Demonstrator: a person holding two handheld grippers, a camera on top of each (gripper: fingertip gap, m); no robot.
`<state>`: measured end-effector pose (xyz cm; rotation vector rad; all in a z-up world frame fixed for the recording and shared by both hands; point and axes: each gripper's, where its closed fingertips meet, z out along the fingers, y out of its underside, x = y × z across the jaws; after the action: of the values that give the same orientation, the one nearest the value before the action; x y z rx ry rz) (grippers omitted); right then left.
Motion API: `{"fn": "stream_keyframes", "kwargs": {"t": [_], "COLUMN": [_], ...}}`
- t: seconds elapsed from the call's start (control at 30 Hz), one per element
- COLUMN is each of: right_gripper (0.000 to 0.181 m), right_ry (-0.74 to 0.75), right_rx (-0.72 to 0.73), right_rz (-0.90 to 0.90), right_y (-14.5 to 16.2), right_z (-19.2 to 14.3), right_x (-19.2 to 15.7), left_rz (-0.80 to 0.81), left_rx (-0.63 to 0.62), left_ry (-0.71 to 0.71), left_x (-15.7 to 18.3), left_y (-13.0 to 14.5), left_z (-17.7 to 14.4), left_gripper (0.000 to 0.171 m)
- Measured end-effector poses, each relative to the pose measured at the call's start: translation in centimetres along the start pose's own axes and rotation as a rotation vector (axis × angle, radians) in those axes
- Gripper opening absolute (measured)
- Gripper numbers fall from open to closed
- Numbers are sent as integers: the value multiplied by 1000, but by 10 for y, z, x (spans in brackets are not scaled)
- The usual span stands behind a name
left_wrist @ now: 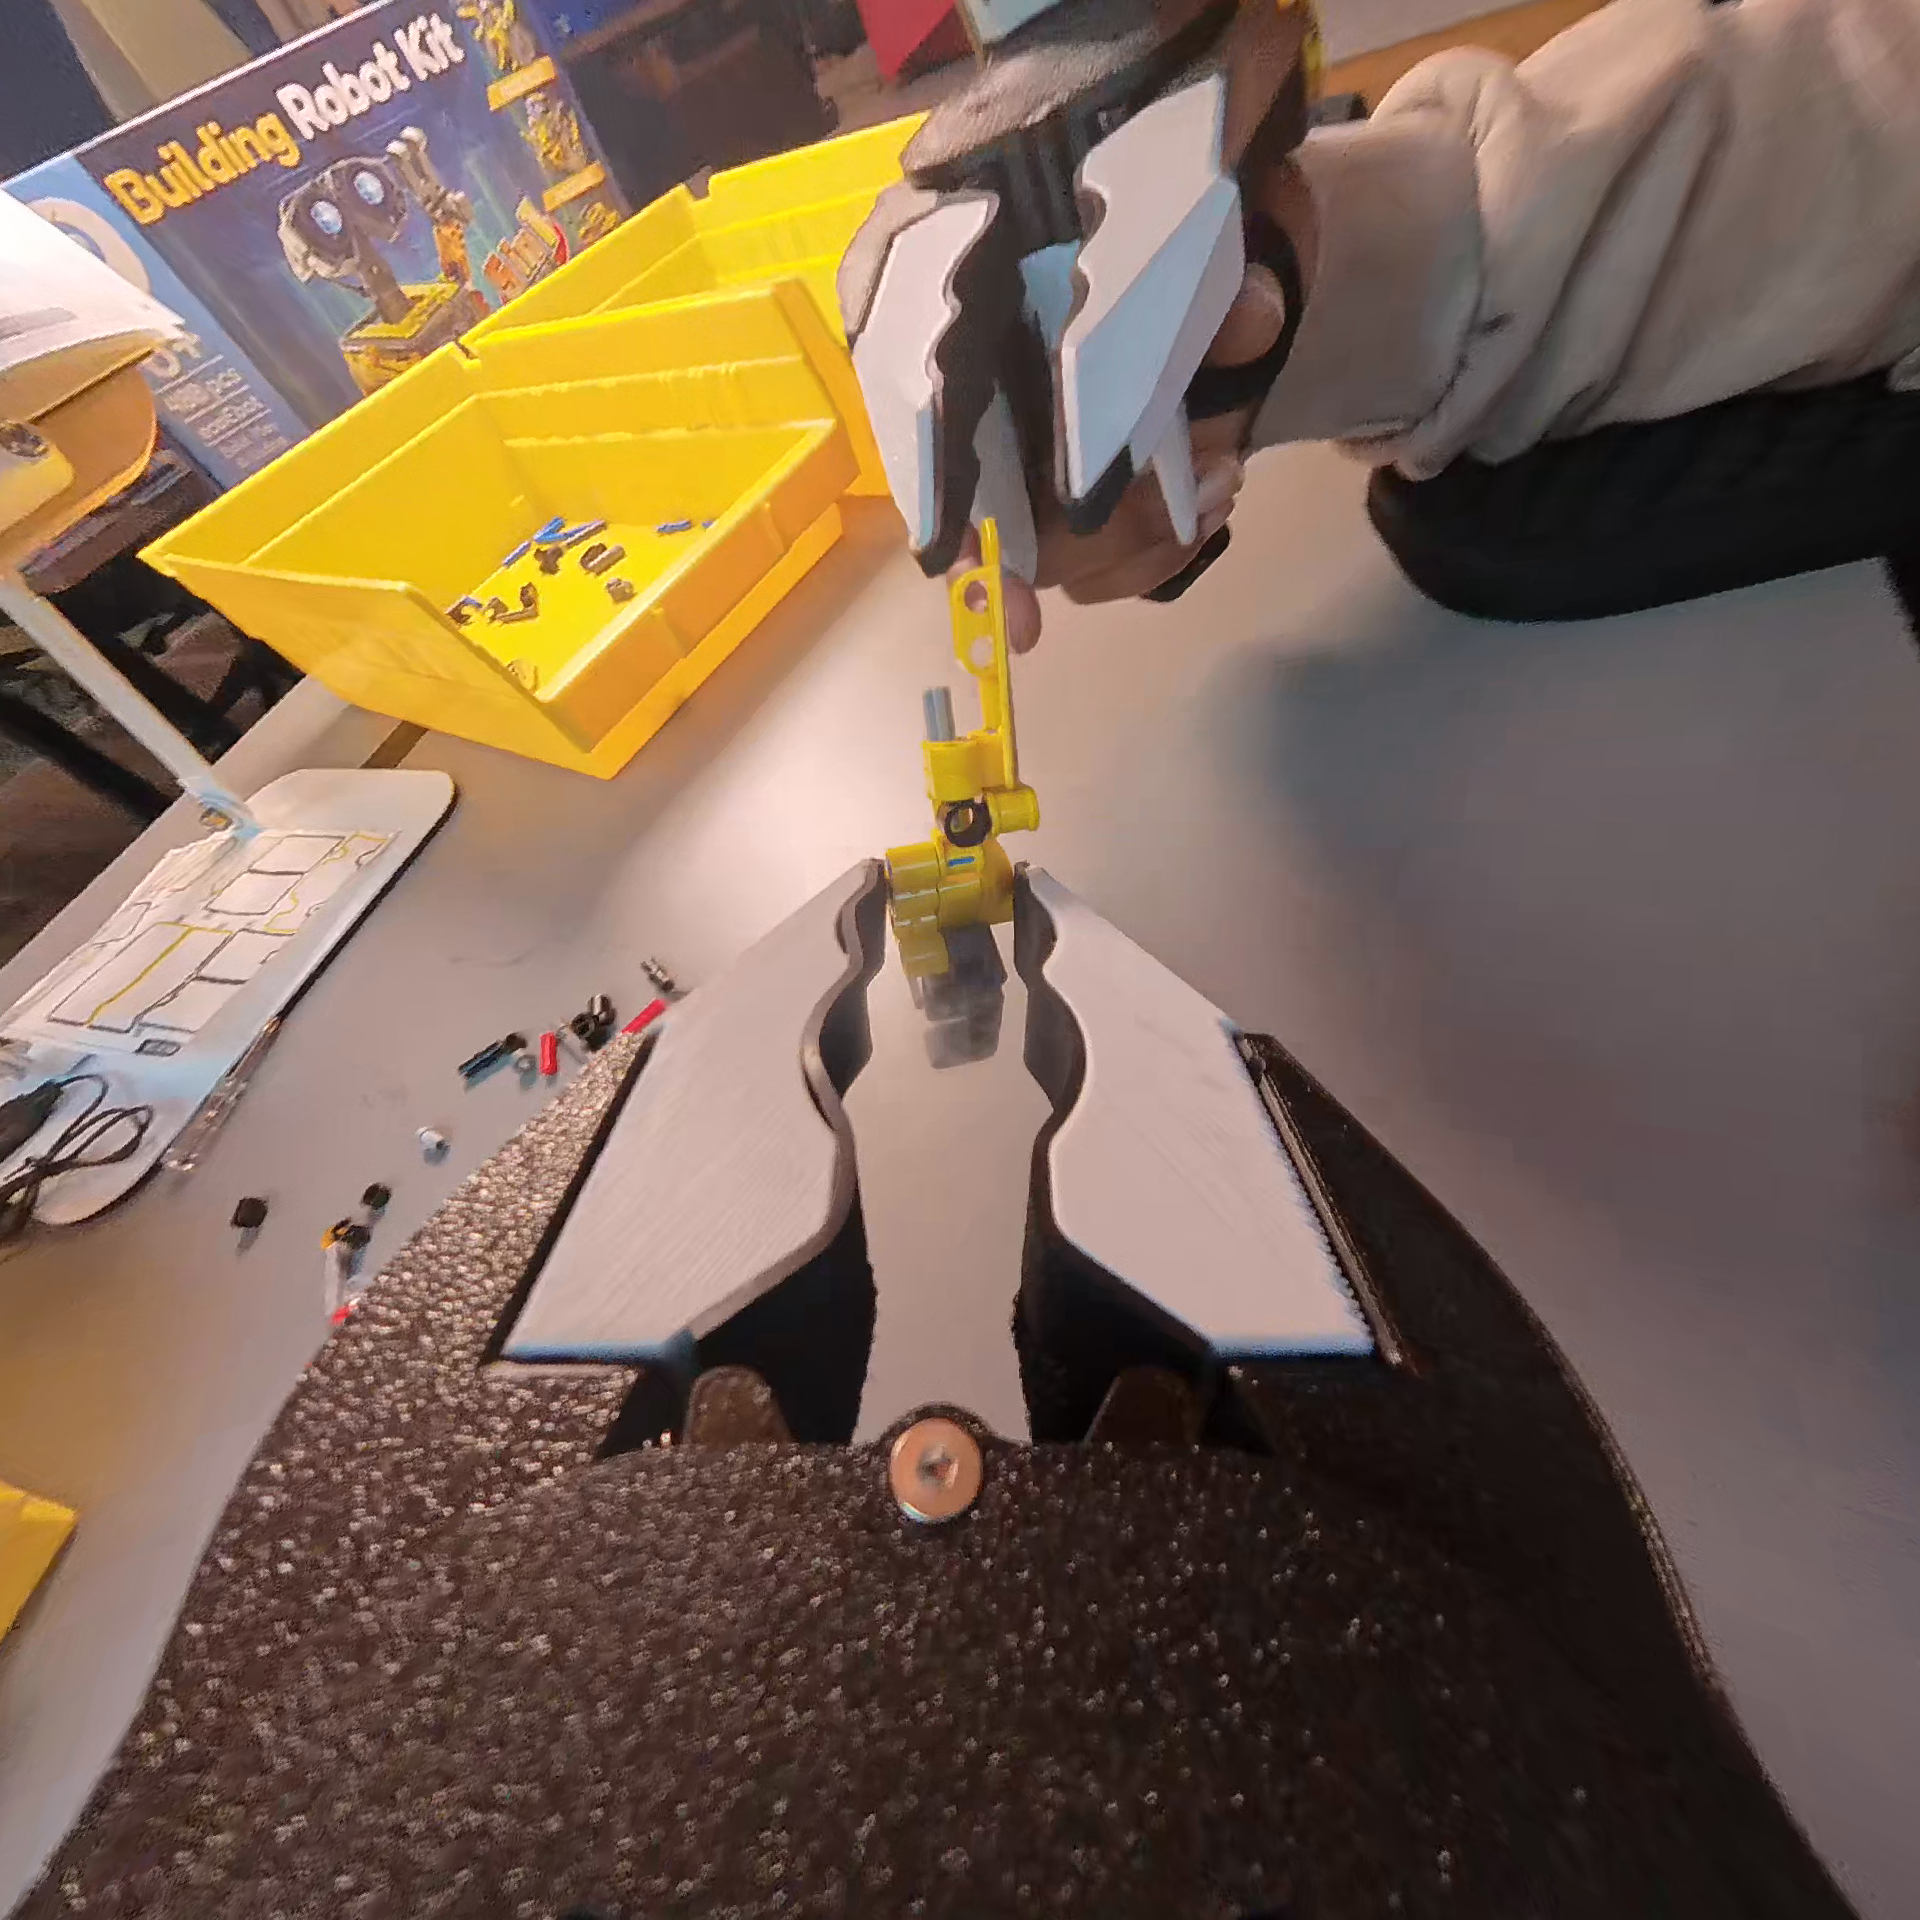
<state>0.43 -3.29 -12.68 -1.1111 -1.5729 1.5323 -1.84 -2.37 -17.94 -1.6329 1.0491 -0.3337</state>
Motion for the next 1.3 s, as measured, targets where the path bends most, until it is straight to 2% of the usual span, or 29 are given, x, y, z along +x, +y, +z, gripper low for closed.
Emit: {"fn": "stream_keyframes", "kwargs": {"t": [0.13, 0.23, 0.27, 0.3, 0.37, 0.53, 0.6, 0.7, 0.77, 0.8, 0.87, 0.93, 1.07, 1.23, 1.3], "right_gripper": [27, 36, 35, 24, 19, 17, 17, 17, 17, 18, 17, 17, 14, 14, 20], "right_ry": [145, 209, 243, 289, 298, 195, 122, 37, -4, -22, -10, 62, 186, 172, 164], "right_rx": [-111, -198, -231, -259, -258, -220, -189, -139, -115, -109, -120, -147, -218, -257, -241], "right_rz": [34, 70, 48, 14, -39, -206, -213, -256, -273, -273, -279, -301, -367, -300, -270], "right_y": [21, 39, 45, 48, 46, 37, 31, 21, 17, 17, 19, 23, 34, 46, 44], "right_z": [8, 26, 31, 33, 35, 26, 24, 28, 31, 32, 31, 27, 25, 25, 25], "right_x": [25, 31, 33, 38, 37, 18, 5, -16, -27, -31, -28, -14, 9, 12, 12], "left_rz": [77, 122, 125, 122, 88, -181, -205, -203, -227, -235, -285, -352, -388, -314, -271], "left_rx": [-97, -137, -146, -151, -126, 64, 172, 238, 254, 255, 223, 163, 73, 3, -29], "left_ry": [-102, -154, -155, -157, -151, 55, 112, 255, 345, 366, 364, 330, 245, 195, 190], "left_x": [-12, -17, -17, -18, -19, -8, -6, 14, 28, 31, 28, 17, 4, 5, 9], "left_y": [16, 22, 23, 25, 23, 0, -16, -27, -30, -30, -26, -18, -3, 7, 11], "left_z": [4, 7, 7, 8, 7, -5, -16, -24, -25, -24, -20, -14, -8, -5, -4], "left_gripper": [24, 24, 24, 24, 24, 25, 38, 50, 42, 26, 25, 22, 17, 16, 7]}}
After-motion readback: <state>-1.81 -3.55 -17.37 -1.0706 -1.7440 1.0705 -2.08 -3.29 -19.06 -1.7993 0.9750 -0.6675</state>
